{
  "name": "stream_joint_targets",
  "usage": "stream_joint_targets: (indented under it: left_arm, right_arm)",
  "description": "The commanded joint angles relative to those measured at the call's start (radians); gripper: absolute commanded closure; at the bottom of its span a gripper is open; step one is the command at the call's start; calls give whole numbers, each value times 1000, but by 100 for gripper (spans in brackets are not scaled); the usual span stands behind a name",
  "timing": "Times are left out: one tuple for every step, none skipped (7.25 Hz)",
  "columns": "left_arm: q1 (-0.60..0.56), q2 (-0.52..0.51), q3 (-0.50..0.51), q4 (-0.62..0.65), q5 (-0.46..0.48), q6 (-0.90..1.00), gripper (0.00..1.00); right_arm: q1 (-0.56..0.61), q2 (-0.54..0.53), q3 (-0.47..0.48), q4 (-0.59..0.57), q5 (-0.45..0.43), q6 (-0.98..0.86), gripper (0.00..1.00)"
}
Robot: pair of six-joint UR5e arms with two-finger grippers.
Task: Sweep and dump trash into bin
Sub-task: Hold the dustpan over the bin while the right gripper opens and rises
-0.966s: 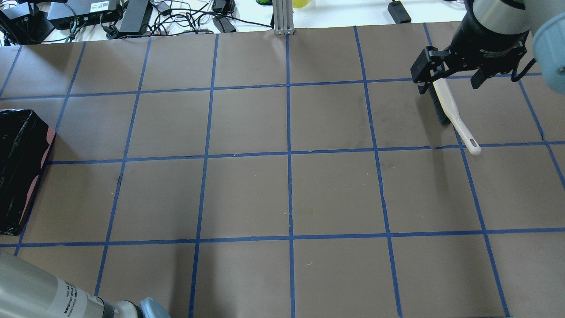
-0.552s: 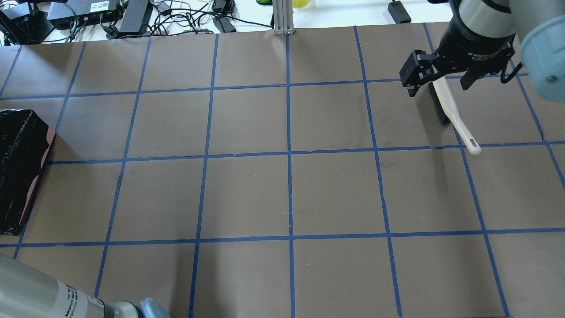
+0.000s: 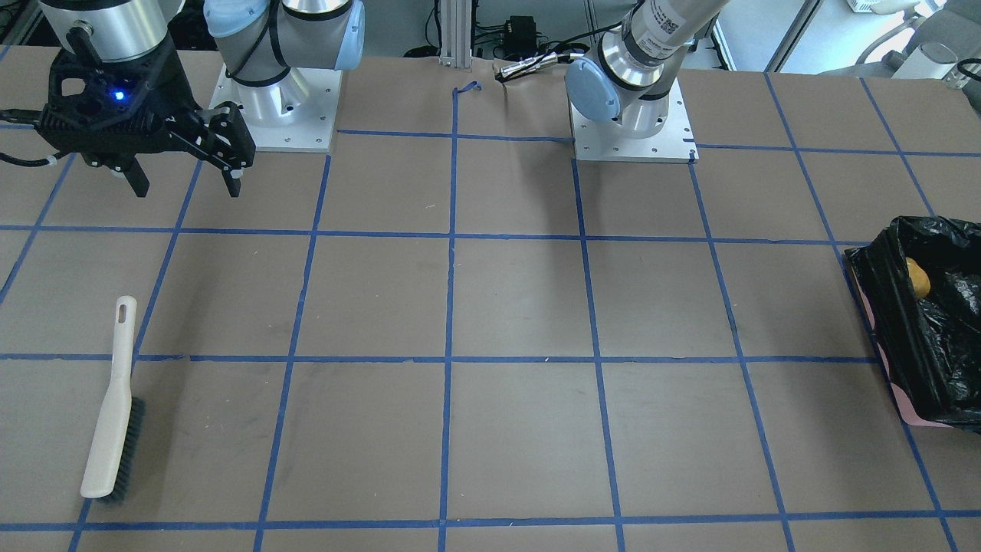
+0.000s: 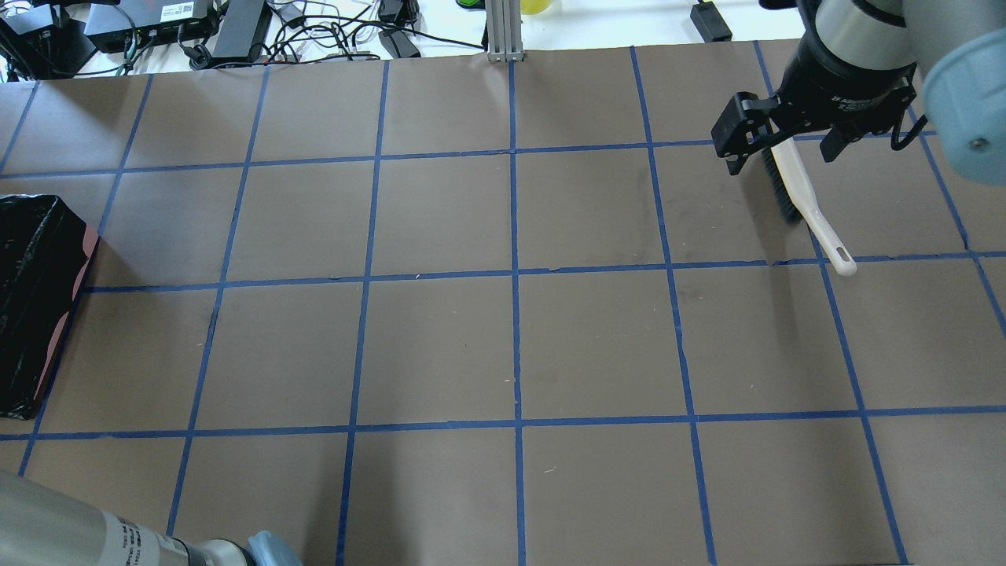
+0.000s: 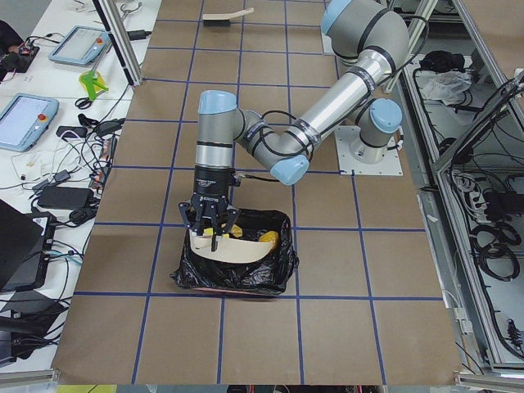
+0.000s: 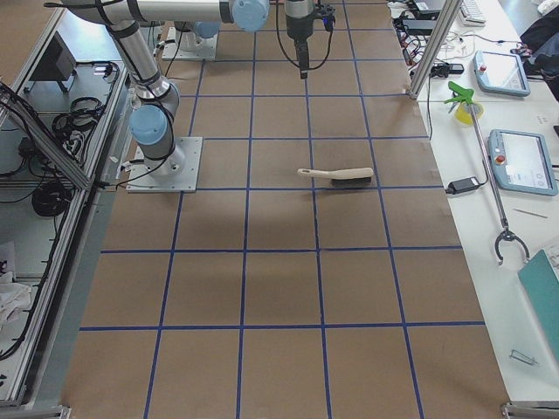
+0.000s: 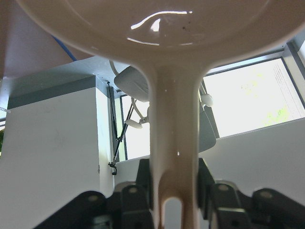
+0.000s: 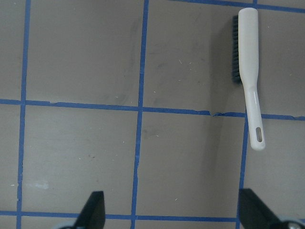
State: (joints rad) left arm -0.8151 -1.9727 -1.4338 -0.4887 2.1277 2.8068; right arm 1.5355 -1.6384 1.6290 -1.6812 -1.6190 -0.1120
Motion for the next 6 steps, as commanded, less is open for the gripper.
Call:
stream_joint_targets:
  left_arm:
    - [-1, 6, -43, 115, 0, 2, 100]
    - [-1, 17, -101, 213, -2, 3, 100]
    - [-1, 37, -156, 261, 0, 3, 100]
    - [-1, 52, -183, 281, 0, 3, 100]
    - [-1, 61, -186, 283, 1, 0, 100]
    - [-1, 61, -186, 283, 3, 2, 100]
  right_arm:
    - [0, 0, 0, 0, -2, 0, 0]
    - [0, 0, 0, 0, -2, 0, 0]
    - [0, 2, 0, 0, -2, 0, 0]
    - [0, 0, 0, -2, -2, 2, 0]
    - [0, -1, 0, 0, -2, 2, 0]
    - [0, -1, 0, -2, -2, 2, 0]
